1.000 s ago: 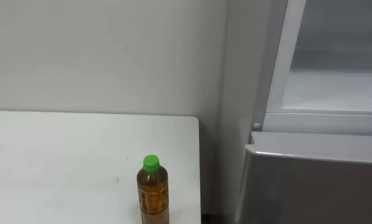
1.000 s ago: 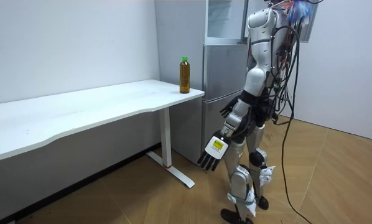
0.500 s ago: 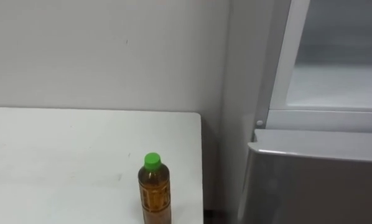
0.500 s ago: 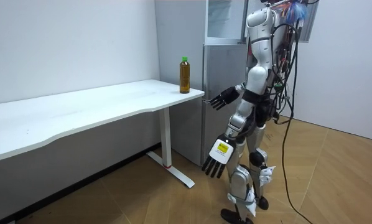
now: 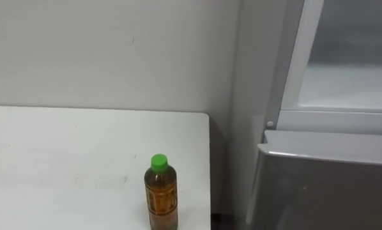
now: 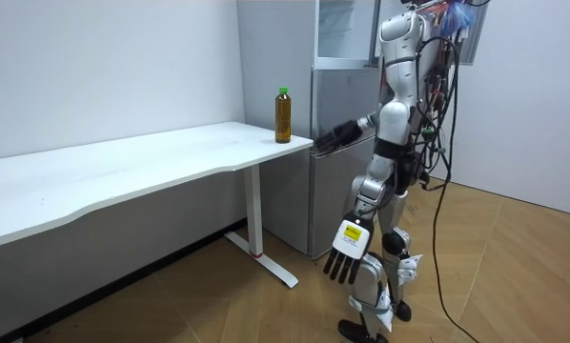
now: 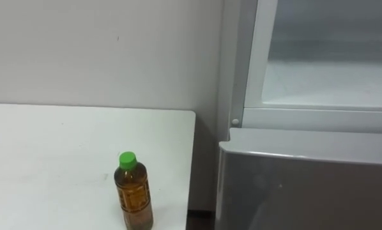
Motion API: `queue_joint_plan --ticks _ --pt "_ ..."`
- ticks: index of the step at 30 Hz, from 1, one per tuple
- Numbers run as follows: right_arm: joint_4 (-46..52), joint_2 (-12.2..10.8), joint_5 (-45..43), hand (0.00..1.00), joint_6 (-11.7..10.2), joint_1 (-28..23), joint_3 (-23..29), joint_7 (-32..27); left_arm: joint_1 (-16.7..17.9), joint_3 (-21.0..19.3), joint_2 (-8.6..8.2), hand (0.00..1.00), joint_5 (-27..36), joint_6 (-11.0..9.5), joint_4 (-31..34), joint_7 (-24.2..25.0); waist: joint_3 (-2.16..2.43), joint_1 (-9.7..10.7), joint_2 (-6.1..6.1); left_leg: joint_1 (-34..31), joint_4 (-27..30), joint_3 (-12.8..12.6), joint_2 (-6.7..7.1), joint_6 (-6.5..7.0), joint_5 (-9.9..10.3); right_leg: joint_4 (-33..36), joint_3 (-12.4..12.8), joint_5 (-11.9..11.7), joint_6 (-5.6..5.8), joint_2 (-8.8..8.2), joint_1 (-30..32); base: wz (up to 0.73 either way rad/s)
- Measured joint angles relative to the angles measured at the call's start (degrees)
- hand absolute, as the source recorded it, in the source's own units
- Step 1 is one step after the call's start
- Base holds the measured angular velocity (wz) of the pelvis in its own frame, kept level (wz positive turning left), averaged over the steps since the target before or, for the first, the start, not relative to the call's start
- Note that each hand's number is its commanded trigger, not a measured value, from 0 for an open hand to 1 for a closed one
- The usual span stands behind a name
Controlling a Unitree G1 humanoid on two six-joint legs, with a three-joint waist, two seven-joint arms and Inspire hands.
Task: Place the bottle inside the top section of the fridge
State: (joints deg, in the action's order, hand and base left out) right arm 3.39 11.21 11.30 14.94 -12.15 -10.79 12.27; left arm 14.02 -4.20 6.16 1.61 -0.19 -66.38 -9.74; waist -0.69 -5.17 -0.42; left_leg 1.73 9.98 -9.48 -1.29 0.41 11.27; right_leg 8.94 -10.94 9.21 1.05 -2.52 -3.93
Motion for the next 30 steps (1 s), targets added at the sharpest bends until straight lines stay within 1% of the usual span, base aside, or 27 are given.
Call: queue_joint_plan --ticks 1,2,4,5,6,9,14,16,19,23,25,30 --pt "2.96 -0.49 1.91 0.00 -1.85 1.26 0.18 0.93 -0.05 0.29 0.11 0.00 -0.79 0.21 0.01 0.03 0.03 -0.01 -0.01 0.04 0.18 -0.02 -0.05 -0.01 0.01 -0.01 -0.02 -0.03 -0.04 0.03 -0.09 0.00" --pt "4.24 -0.95 3.04 0.00 -2.89 2.01 0.22 1.38 -0.05 0.61 0.20 0.00 -1.49 0.35 0.01 0.03 0.05 -0.01 -0.02 0.10 0.44 0.00 -0.06 -0.01 0.01 -0.01 -0.03 -0.03 -0.05 0.04 -0.18 0.04" --pt "6.84 -3.27 6.97 0.00 -6.72 4.82 -0.03 3.76 -0.07 1.12 0.36 0.00 -4.43 1.22 0.11 0.04 0.05 -0.02 -0.03 0.47 0.52 0.19 -0.08 -0.02 0.04 -0.11 -0.03 -0.03 -0.05 0.09 -0.74 0.06" --pt "7.09 -3.53 7.84 0.00 -7.12 5.22 -0.24 4.25 -0.05 1.12 0.37 0.00 -5.20 1.56 0.18 0.06 0.12 -0.05 -0.12 0.53 0.52 0.29 -0.08 0.00 0.08 -0.16 -0.04 -0.03 -0.05 0.09 -0.92 0.09" --pt "7.71 -4.08 9.12 0.00 -7.29 5.63 -0.58 5.34 -0.05 1.17 0.34 0.00 -6.74 2.29 0.31 0.17 0.27 -0.31 -0.25 0.54 0.46 0.39 -0.10 0.02 0.28 -0.15 0.01 -0.03 -0.05 0.10 -1.07 0.04" --pt "8.63 -4.41 11.31 0.00 -7.28 5.89 -2.06 7.60 -0.07 2.25 -0.01 0.00 -8.79 3.99 0.19 0.43 0.32 -1.04 -0.31 0.45 0.81 0.37 -0.03 0.14 0.51 -0.11 0.14 -0.04 -0.04 0.03 -1.14 0.00" --pt "9.05 -4.46 11.34 0.00 -7.29 6.92 -2.13 9.64 -0.50 2.35 -0.12 0.00 -11.39 5.29 0.00 1.35 0.43 -1.36 -0.08 -0.07 1.33 0.53 -0.03 0.18 0.55 -0.09 0.12 -0.04 -0.04 -0.01 -0.96 0.01" --pt "10.22 -4.12 11.36 0.00 -7.29 7.15 -2.03 9.93 -0.53 2.37 -0.26 0.00 -11.39 5.71 0.13 1.75 0.58 -1.39 0.13 -0.11 1.41 0.59 -0.05 0.17 0.54 -0.09 0.10 -0.04 -0.04 0.02 -0.99 0.00" --pt "12.60 -4.04 13.20 0.00 -7.29 7.47 -2.01 10.38 -0.46 2.79 -0.32 0.00 -11.35 6.12 0.40 1.95 0.66 -1.30 0.16 -0.09 1.50 0.66 -0.06 0.16 0.52 -0.09 0.07 -0.04 -0.04 0.03 -1.08 0.00" --pt "15.04 -4.05 13.95 0.00 -7.31 7.57 -2.02 10.45 -0.47 2.88 -0.30 0.00 -11.36 6.09 0.45 1.66 0.89 -1.37 -0.22 -0.02 1.53 0.76 -0.05 0.16 0.52 -0.09 0.05 -0.04 -0.04 0.02 -1.17 0.00" --pt "15.97 -4.09 14.53 0.00 -7.35 7.59 -2.02 10.45 -0.43 2.88 -0.30 0.00 -11.35 6.09 0.46 1.45 1.07 -1.36 -0.67 0.02 1.60 0.80 -0.05 0.16 0.52 -0.09 0.01 -0.04 -0.04 0.02 -1.28 0.00" --pt "16.01 -4.08 15.48 0.00 -7.35 7.60 -2.02 10.45 -0.42 3.26 -0.25 0.00 -11.32 6.07 0.48 1.34 1.00 -1.37 -0.95 0.00 1.83 0.84 -0.05 0.17 0.53 -0.08 0.01 -0.05 -0.05 0.00 -1.38 0.00"
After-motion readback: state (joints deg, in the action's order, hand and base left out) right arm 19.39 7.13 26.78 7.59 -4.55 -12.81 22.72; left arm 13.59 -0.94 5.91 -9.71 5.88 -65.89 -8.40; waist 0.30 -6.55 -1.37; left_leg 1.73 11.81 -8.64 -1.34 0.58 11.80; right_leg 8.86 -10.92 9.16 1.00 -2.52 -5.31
